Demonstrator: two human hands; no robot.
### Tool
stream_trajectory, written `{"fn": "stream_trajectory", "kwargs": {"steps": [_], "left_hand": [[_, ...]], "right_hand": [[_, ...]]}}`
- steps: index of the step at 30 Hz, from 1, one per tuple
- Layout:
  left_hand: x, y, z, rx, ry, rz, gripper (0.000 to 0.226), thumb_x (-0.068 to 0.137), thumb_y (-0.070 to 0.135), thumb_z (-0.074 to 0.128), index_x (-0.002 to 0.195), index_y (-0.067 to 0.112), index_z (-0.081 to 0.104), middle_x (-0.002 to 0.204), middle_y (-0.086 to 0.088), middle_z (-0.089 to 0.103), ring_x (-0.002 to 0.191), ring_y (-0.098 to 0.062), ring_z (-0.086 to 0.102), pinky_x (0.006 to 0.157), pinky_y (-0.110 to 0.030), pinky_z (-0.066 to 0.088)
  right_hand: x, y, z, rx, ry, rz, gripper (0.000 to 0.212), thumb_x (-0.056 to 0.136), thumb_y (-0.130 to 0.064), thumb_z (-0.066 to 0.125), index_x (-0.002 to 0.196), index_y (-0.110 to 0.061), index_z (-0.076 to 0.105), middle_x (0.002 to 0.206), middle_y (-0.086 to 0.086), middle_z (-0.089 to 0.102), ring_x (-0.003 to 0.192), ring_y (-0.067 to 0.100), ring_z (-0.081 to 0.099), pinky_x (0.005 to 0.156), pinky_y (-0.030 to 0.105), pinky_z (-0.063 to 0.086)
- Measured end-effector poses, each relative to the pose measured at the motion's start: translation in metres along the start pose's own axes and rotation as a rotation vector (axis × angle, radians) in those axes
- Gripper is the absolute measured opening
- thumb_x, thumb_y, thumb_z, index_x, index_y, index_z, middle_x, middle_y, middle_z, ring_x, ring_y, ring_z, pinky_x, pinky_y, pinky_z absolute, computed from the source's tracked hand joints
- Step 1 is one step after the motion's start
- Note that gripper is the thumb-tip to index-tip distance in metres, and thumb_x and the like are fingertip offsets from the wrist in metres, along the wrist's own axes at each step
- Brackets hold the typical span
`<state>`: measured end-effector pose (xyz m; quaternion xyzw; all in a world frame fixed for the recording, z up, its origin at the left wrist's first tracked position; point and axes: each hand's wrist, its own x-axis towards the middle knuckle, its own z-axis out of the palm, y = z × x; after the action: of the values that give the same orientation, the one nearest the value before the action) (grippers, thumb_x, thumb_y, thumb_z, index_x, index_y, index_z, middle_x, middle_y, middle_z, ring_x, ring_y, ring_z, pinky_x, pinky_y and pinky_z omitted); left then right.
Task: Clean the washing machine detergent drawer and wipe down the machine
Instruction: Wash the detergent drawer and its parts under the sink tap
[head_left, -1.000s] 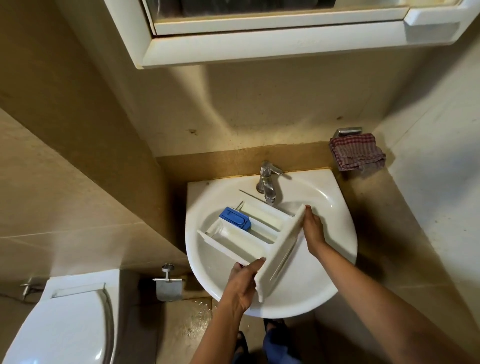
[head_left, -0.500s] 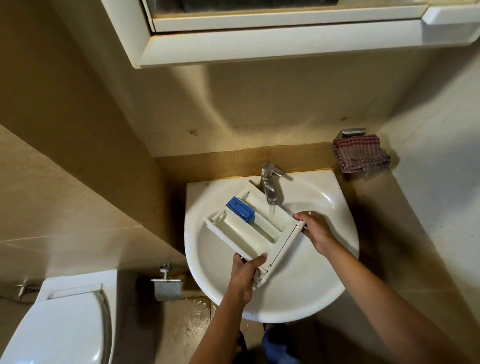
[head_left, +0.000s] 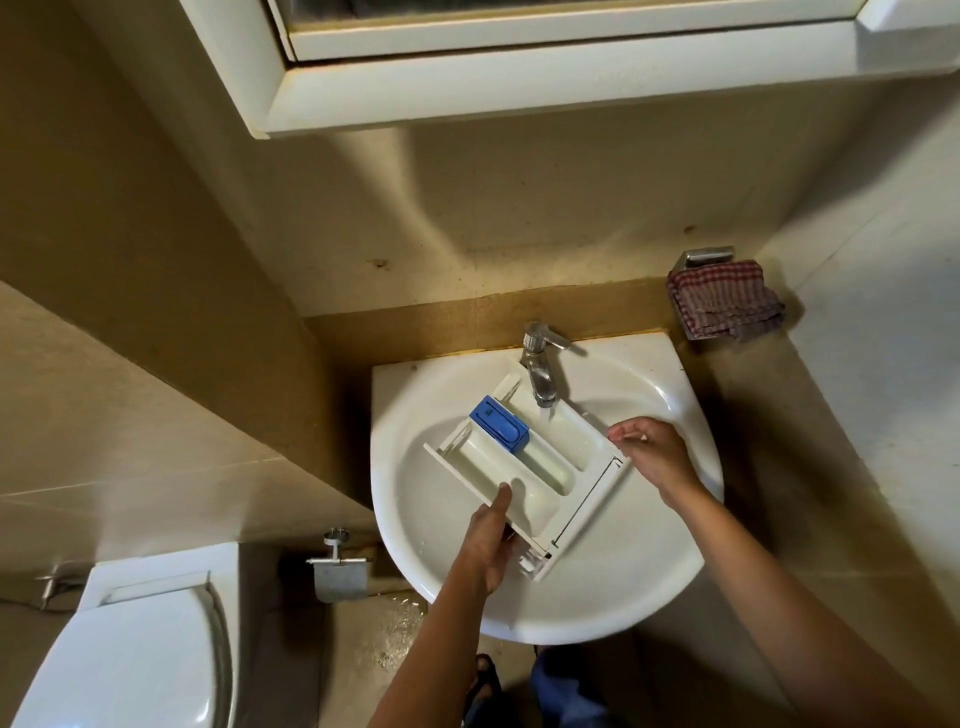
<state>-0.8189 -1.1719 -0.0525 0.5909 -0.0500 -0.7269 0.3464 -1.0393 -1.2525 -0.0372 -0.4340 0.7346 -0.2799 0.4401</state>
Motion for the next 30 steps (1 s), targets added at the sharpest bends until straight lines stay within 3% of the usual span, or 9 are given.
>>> {"fn": "stream_trajectory", "kwargs": {"steps": [5,12,17,24,30], "left_hand": [[0.004,-0.001,0.011,-0.096,0.002,0.005,0.033,0.101,0.023,0.049,0.13,0.008,0.05,0.106,-0.008,0.068,0.091,-0.024,0.066,0.063,-0.032,0.059],[0.015,0.0,0.012,-0.146,-0.003,-0.031,0.026,0.101,0.017,0.048,0.124,0.004,0.052,0.101,-0.01,0.065,0.091,-0.027,0.063,0.086,-0.041,0.053],[0.016,-0.001,0.011,-0.142,0.004,-0.002,0.029,0.1,0.018,0.051,0.125,0.004,0.052,0.103,-0.009,0.067,0.091,-0.026,0.065,0.078,-0.038,0.058],[0.014,-0.005,0.011,-0.189,0.01,0.03,0.04,0.098,0.016,0.054,0.136,0.005,0.046,0.125,-0.014,0.062,0.105,-0.031,0.063,0.094,-0.046,0.051],[0.002,-0.006,0.008,-0.182,0.038,0.052,0.035,0.1,0.017,0.05,0.132,0.004,0.048,0.11,-0.01,0.065,0.095,-0.027,0.064,0.074,-0.039,0.06]], "right_hand": [[0.004,-0.022,-0.002,-0.032,0.049,-0.095,0.025,0.081,-0.001,0.059,0.072,-0.022,0.068,0.079,-0.008,0.068,0.078,0.008,0.061,0.073,0.022,0.043],[0.004,-0.033,-0.005,-0.088,0.065,-0.141,0.028,0.081,0.002,0.056,0.073,-0.021,0.069,0.075,-0.012,0.066,0.074,0.0,0.059,0.064,0.01,0.041],[0.002,-0.034,-0.005,-0.097,0.08,-0.13,0.025,0.08,0.002,0.055,0.077,-0.017,0.071,0.076,-0.012,0.066,0.071,-0.002,0.057,0.06,0.004,0.038],[0.006,-0.036,-0.002,-0.089,0.045,-0.117,0.023,0.083,0.001,0.057,0.079,-0.016,0.072,0.077,-0.01,0.067,0.07,-0.001,0.057,0.061,0.004,0.039],[0.006,-0.039,0.001,-0.053,-0.027,-0.084,0.009,0.084,-0.004,0.065,0.081,-0.008,0.072,0.083,0.002,0.069,0.073,0.005,0.059,0.071,0.02,0.044]]}}
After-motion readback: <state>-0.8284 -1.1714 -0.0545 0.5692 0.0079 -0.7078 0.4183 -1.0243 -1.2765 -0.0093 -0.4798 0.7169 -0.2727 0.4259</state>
